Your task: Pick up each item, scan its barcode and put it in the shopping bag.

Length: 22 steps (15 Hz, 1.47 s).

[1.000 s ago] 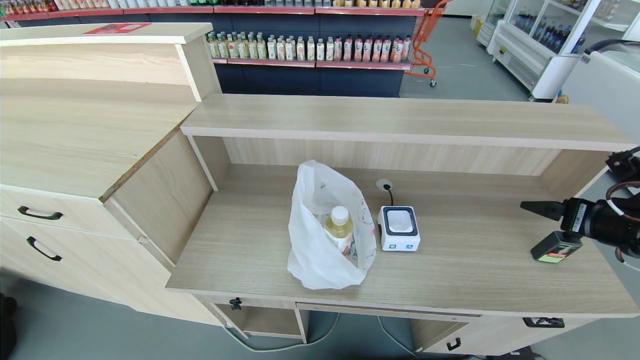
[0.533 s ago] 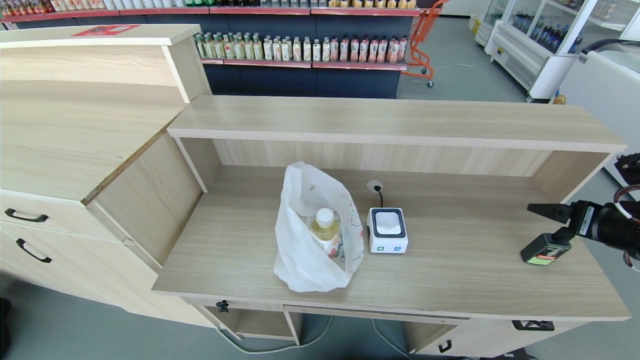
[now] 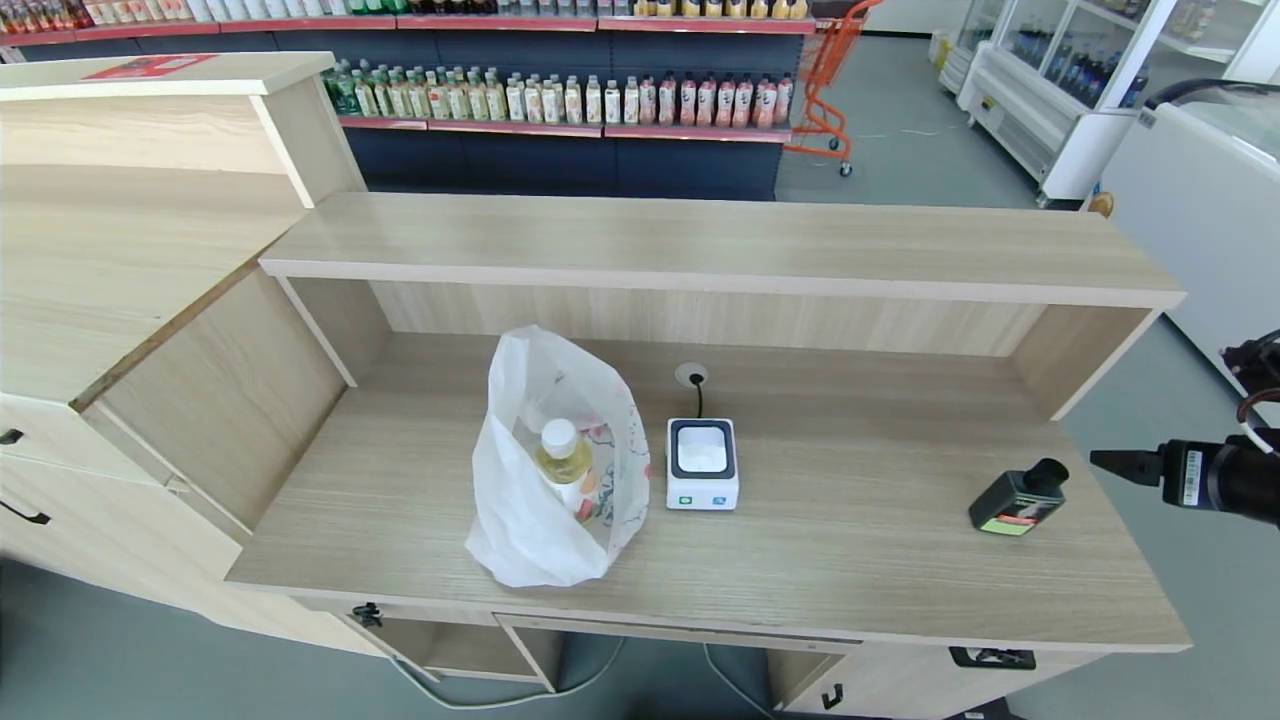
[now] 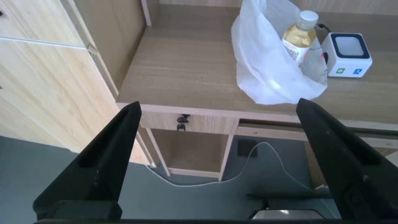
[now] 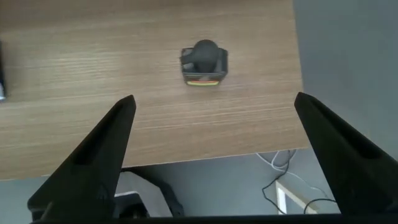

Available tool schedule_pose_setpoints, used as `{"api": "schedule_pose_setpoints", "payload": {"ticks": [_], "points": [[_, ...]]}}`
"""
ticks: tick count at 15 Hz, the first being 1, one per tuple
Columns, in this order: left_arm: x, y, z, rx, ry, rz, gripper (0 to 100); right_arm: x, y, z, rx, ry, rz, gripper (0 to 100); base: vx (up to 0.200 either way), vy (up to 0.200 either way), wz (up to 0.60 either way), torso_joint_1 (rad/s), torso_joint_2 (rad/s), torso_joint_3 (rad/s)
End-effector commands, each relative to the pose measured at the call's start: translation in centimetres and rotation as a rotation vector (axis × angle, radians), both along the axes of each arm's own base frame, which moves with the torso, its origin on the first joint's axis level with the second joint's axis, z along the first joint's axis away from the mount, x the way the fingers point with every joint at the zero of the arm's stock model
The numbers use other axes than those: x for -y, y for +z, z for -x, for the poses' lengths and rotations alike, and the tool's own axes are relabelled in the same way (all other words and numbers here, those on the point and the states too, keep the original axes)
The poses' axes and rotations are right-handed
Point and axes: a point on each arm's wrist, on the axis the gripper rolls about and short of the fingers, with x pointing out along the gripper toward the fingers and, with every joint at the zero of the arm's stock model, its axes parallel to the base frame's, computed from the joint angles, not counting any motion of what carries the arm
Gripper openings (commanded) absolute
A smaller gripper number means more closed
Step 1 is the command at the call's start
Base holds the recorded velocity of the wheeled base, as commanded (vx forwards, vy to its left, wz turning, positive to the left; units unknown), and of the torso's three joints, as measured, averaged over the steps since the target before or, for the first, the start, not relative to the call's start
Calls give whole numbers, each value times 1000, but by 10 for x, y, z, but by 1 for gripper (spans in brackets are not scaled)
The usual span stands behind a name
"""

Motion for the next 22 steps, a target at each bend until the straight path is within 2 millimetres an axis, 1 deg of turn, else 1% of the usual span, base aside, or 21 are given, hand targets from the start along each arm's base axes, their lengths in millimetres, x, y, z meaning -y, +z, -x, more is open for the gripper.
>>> {"api": "schedule_pose_setpoints", "payload": {"ticks": [1, 6, 7, 8, 9, 11, 12, 14, 16, 17, 18, 19, 21, 22], "points": [[0, 0, 0, -1, 1, 0, 100, 4, -8, -3, -34, -22, 2, 100, 0, -200, 0, 2, -7, 2], [0, 0, 0, -1, 0, -2, 100, 5, -13, -4, -70, 5, 57, 100, 0, -200, 0, 3, 4, 2], [0, 0, 0, -3, 1, -2, 100, 7, -15, -1, -114, 38, 119, 100, 0, -200, 0, 2, 12, 7], [0, 0, 0, -4, 1, -2, 100, 8, -16, 0, -132, 51, 143, 100, 0, -200, 0, 12, 2, -2], [0, 0, -1, -7, 0, -2, 100, 9, -20, -1, -160, 86, 192, 100, 0, -200, 0, 2, 2, 7], [0, 0, 0, -4, 0, 2, 100, 11, -33, -7, -222, 141, 249, 100, 0, -200, 0, 2, 0, 2], [0, 0, 0, 0, 1, 2, 100, 11, -42, -11, -252, 167, 264, 100, 0, 0, 0, 0, 0, 0], [0, 0, 0, 0, 1, 3, 100, 3, -55, -20, -292, 251, 283, 100, 0, 0, 0, 0, 0, 0], [0, 0, 0, 0, 1, 3, 100, -17, -65, -29, -298, 372, 257, 100, 0, 0, 0, 0, 0, 0], [0, 0, 0, 0, 1, 3, 100, -20, -67, -31, -298, 394, 250, 100, 0, 0, 0, 0, 0, 0], [0, 0, 0, 0, 1, 3, 100, -35, -74, -38, -293, 489, 224, 100, 0, 0, 0, 0, 0, 0], [0, 0, 0, 0, 1, 3, 100, -41, -77, -40, -298, 527, 229, 100, 0, 0, 0, 0, 0, 0], [0, 0, 0, 0, 1, 3, 100, -44, -88, -48, -303, 620, 283, 100, 0, 0, 0, 0, 0, 0], [0, 0, 0, 0, 1, 3, 100, -43, -97, -54, -280, 690, 312, 100, 0, 0, 0, 0, 0, 0]]}}
